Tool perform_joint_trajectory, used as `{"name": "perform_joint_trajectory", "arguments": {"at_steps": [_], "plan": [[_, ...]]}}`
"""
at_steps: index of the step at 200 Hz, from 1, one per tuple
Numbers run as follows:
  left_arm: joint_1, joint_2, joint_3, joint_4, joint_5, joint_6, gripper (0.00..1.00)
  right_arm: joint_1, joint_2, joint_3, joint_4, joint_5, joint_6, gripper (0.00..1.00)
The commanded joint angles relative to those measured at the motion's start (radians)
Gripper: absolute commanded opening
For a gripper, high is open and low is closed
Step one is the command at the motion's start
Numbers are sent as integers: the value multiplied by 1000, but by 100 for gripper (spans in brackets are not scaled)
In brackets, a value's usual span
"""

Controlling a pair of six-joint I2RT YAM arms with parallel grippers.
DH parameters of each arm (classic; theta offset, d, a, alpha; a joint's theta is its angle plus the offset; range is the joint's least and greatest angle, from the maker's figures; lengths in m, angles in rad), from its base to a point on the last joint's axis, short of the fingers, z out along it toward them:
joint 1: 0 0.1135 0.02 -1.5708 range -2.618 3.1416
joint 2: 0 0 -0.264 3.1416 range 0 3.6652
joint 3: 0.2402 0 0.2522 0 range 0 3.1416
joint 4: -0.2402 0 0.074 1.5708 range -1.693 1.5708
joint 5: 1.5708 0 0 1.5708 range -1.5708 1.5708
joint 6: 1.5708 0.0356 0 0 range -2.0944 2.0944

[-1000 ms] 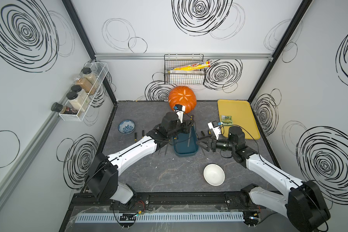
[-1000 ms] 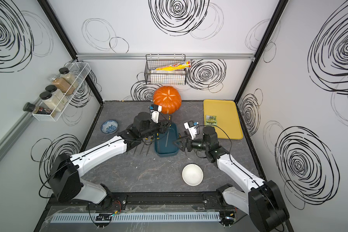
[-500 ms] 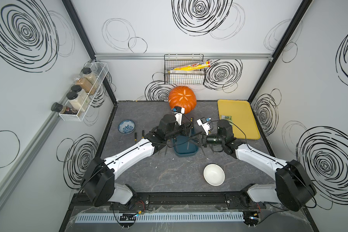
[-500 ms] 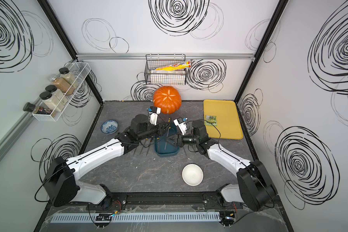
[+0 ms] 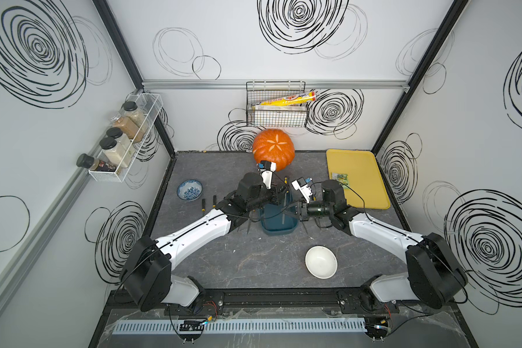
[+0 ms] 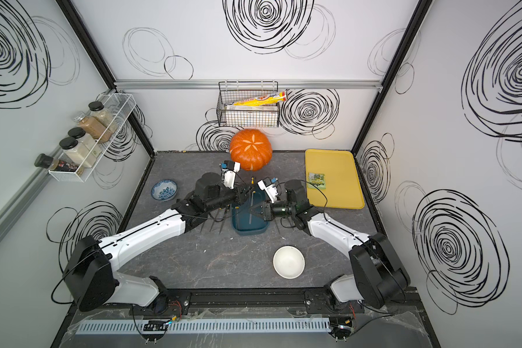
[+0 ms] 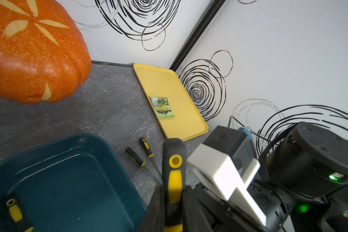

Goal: Take the file tool out of the storage box
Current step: Pick up the file tool from the storage box.

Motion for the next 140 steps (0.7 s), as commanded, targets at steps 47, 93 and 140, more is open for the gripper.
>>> {"name": "perform_joint_trajectory", "arguments": {"at_steps": [47,93,140], "plan": [[0,-48,-32,47,-21,-30,99,-4,-21,154,-469,269,-260,0],[18,-69,-67,58,-8,-33,99,-19,8,296,-917,751,-331,0],[23,-99,-81,28,-15,-20,99,-116,113,327,-1077,913,-308,2]]}}
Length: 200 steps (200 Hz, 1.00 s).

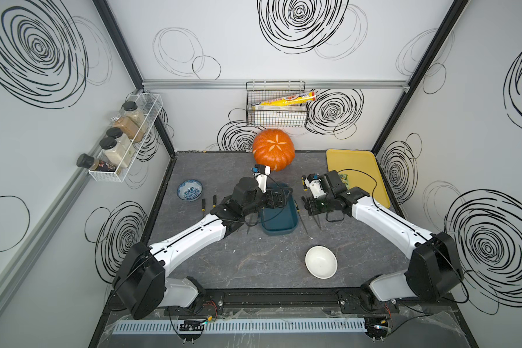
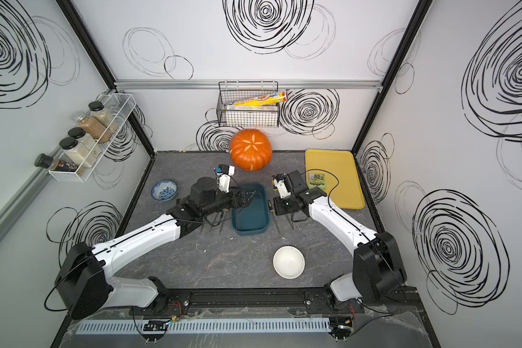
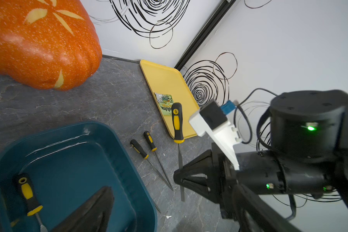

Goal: Take the file tool out of the storage box
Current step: Pick up the file tool from the storage box, then place the file tool at the center of the board.

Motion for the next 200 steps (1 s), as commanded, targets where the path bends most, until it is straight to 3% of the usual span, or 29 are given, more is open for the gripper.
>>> {"name": "perform_joint_trajectory", "arguments": {"at_steps": [1,67,200], "plan": [[9,-29,-4,26,-1,12,99,-39,55,10,-179,156,-9,2],[13,0,8,-43,2,25,99,-93,274,77,-220,179,-24,0],[12,12,30,-89,20,33,99,-153,443,181,-336,177,-13,0]]}}
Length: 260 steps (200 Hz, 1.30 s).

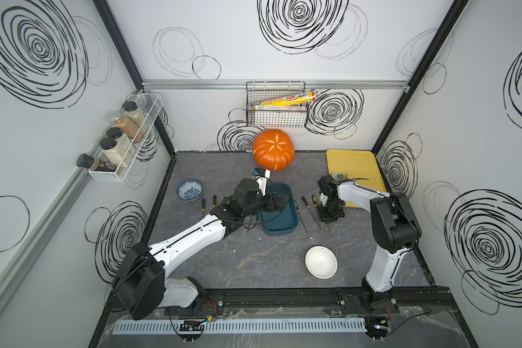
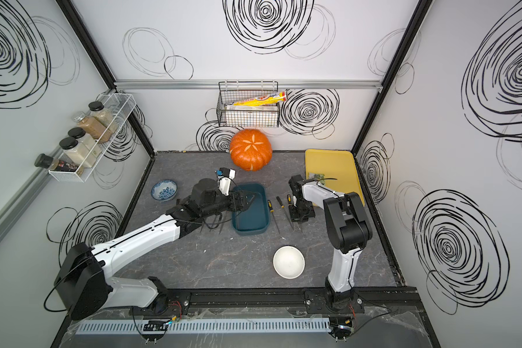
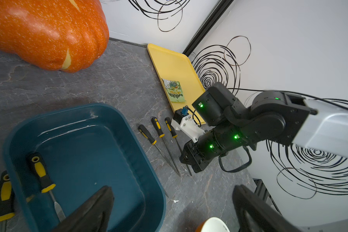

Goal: Take the file tool out of the storage box
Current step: Place the file tool at the center of the board.

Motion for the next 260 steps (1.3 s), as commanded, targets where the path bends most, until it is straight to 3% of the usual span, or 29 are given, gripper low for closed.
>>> {"name": "perform_joint_trajectory", "arguments": {"at_steps": [1,79,104,144,169,199,238,260], "plan": [[7,8,31,-4,13,18,99,-5,28,44,-102,18,7,0],[7,-20,34,-37,24,25,99,-12,193,113,-226,-4,-7,2],[8,-37,29,-40,24,25,99,-15,222,160,-267,-19,-12,9],[10,-49,24,-49,31,25,99,-16,294,235,-345,-51,-29,7],[12,-57,14,-43,28,23,99,-16,287,222,-325,-40,-28,8],[15,-47,15,-54,24,20,99,-16,265,195,-289,-28,-33,19],[22,-11,28,-69,21,12,99,-16,210,183,-240,-11,-34,25],[15,28,51,-141,-66,11,99,-17,126,176,-189,-11,-35,32]]}}
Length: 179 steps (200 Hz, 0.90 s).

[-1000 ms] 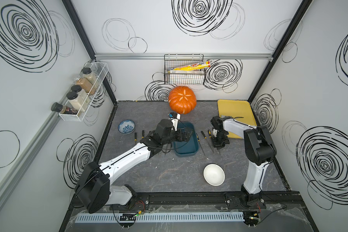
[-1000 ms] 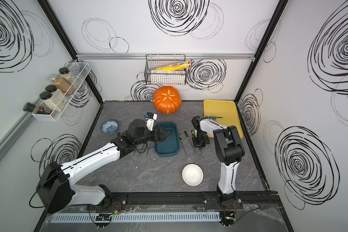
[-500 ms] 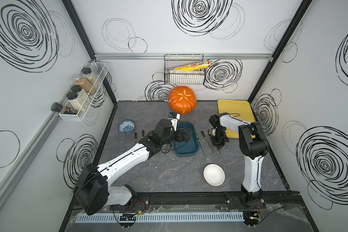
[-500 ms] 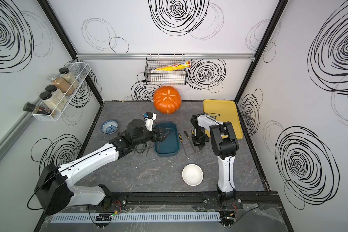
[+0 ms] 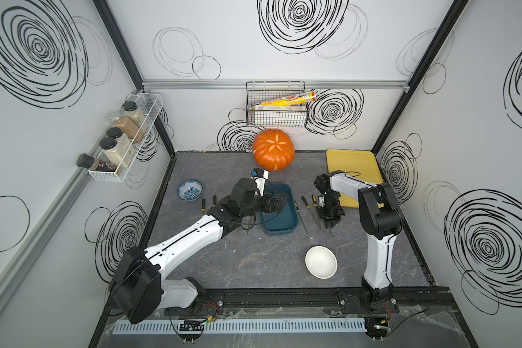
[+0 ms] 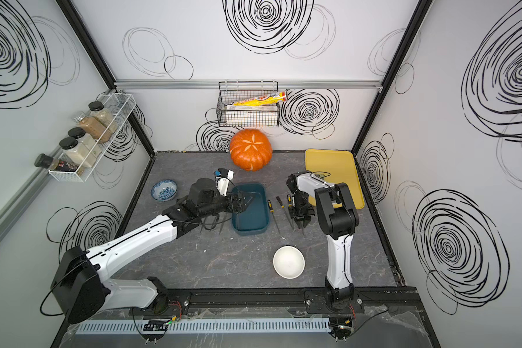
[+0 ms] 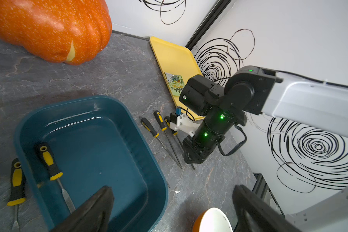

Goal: Take the file tool out of the storage box
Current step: Place the file tool at the center of the board, then pick up the file tool from the storage box.

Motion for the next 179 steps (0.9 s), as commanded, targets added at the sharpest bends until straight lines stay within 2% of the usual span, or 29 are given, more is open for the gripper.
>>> {"name": "perform_joint_trajectory", "arguments": {"at_steps": [1,20,58,83,96,123,179], "plan": [[1,44,44,-64,-81,5,99,-3,-62,-30,122,4,-4,32],[-7,125,95,-168,-198,19,99,-2,-206,-59,207,-31,3,36],[-36,308,230,-343,-416,-1,86,-2,-530,-182,416,-197,26,42],[-45,386,294,-388,-437,-11,76,-3,-690,-299,568,-249,48,44],[-62,458,376,-464,-475,-22,69,-3,-751,-355,642,-302,58,44],[-93,630,571,-653,-549,-69,68,-2,-847,-461,769,-357,54,44],[-109,860,811,-877,-627,-160,76,-2,-1014,-527,834,-428,73,45]]}}
